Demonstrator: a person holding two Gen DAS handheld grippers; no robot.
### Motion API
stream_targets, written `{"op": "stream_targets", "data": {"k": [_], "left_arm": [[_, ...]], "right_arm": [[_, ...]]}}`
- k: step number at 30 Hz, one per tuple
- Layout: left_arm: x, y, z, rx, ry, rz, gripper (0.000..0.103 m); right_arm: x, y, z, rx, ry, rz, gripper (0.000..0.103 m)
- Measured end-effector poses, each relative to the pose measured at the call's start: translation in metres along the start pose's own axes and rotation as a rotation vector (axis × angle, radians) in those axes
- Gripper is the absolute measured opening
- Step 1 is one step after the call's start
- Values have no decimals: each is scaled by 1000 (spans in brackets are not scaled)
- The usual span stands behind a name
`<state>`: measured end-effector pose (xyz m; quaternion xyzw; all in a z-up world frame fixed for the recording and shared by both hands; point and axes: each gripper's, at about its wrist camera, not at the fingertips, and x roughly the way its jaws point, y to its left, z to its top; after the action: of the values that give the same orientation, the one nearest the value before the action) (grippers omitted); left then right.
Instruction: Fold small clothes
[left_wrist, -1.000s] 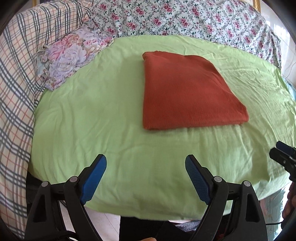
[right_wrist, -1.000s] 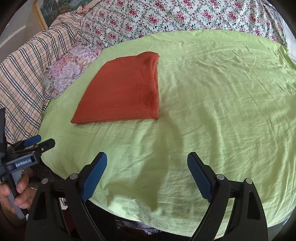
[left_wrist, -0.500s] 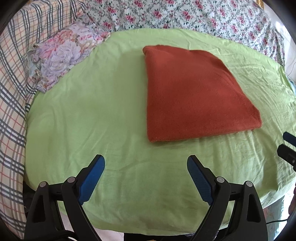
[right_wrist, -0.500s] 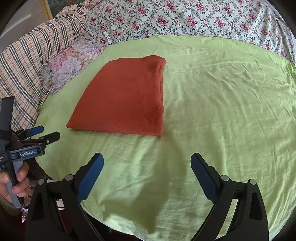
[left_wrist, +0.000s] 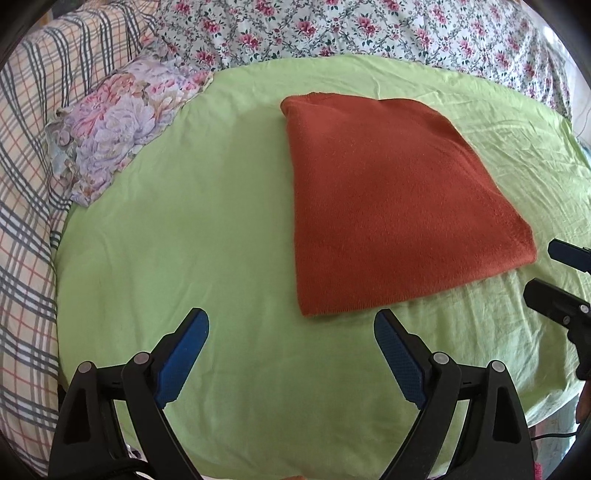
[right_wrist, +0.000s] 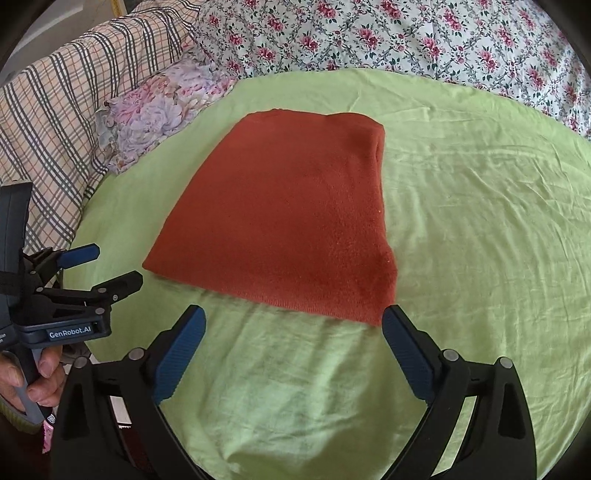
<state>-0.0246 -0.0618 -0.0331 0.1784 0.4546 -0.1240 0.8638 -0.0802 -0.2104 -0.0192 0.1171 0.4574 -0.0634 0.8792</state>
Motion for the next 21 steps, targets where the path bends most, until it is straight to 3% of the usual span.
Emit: {"op": "stream_targets", "data": {"k": [21], "left_arm": [[4, -7, -1, -16, -1, -26, 97]], "right_arm": [[6, -4, 0, 65, -1, -9, 99]]}}
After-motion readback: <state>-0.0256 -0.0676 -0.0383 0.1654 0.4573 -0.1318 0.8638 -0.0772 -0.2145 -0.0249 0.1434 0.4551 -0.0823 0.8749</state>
